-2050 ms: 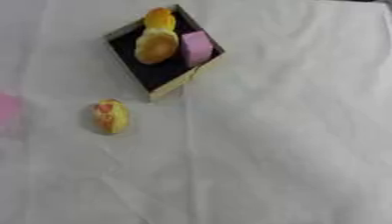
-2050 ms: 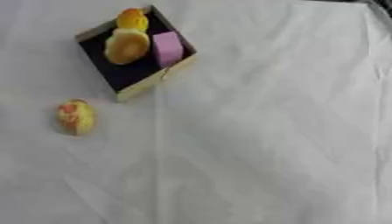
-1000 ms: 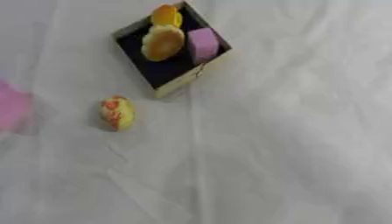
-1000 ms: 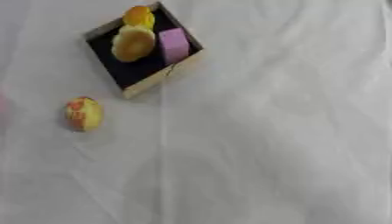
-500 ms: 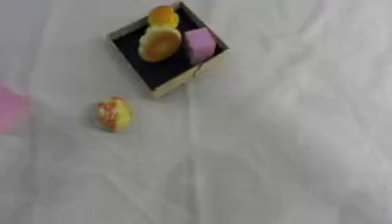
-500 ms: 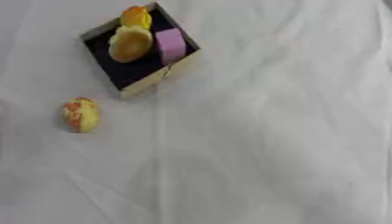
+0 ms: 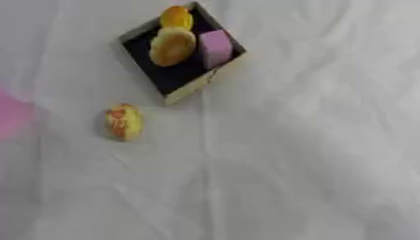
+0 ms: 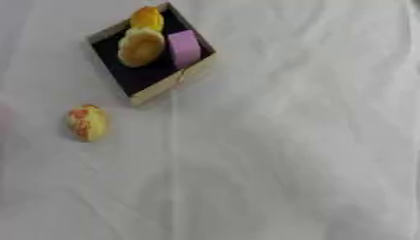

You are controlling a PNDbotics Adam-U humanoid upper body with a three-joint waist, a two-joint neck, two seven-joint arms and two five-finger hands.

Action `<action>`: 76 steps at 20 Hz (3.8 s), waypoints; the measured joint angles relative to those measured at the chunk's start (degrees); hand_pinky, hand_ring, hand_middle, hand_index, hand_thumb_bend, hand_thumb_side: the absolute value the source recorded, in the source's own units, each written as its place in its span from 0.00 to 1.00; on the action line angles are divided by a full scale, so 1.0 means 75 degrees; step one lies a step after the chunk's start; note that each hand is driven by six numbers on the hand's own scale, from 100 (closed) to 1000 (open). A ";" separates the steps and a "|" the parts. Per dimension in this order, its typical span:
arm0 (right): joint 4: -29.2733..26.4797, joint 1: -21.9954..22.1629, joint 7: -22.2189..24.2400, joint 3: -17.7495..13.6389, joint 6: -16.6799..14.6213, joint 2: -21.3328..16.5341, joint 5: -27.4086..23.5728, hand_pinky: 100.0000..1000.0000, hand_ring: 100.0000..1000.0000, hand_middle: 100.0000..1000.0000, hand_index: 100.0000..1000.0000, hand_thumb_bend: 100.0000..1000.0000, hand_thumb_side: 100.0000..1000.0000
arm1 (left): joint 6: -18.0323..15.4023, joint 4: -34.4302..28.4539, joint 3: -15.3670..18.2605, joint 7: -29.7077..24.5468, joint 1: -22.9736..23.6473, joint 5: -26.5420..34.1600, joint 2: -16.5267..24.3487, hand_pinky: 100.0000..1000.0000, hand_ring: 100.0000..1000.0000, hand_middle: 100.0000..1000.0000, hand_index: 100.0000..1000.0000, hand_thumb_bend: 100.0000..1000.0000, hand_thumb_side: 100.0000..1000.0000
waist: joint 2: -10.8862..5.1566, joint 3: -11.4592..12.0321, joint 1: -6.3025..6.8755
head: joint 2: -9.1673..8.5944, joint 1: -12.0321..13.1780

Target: Pick up objects on the table and place them in the box.

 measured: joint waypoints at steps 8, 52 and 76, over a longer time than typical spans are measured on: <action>0.0000 0.0103 -0.0004 -0.0005 0.0160 0.0070 0.0000 0.99 0.99 0.72 0.82 0.00 0.38 | -0.0622 0.0282 0.0026 -0.0275 -0.0238 -0.0028 0.0009 0.88 0.86 0.82 0.88 0.33 0.06 | -0.0030 0.0024 0.0003 | -0.0008 0.0320; 0.0000 0.0202 0.0369 0.0004 0.0631 0.0478 -0.0321 1.00 0.99 0.69 0.80 0.00 0.40 | -0.1821 0.1072 -0.1262 -0.1213 -0.2308 -0.1138 -0.0020 0.88 0.88 0.83 0.89 0.59 0.10 | -0.0080 -0.0075 0.0046 | -0.0075 0.0770; 0.0000 0.0306 0.0538 0.0000 0.0866 0.0710 -0.0400 1.00 0.99 0.68 0.79 0.00 0.40 | -0.2206 0.2389 -0.1781 -0.1241 -0.3104 -0.2864 -0.0703 0.85 0.86 0.81 0.84 0.66 0.24 | -0.0080 -0.0260 0.0046 | -0.0092 0.0860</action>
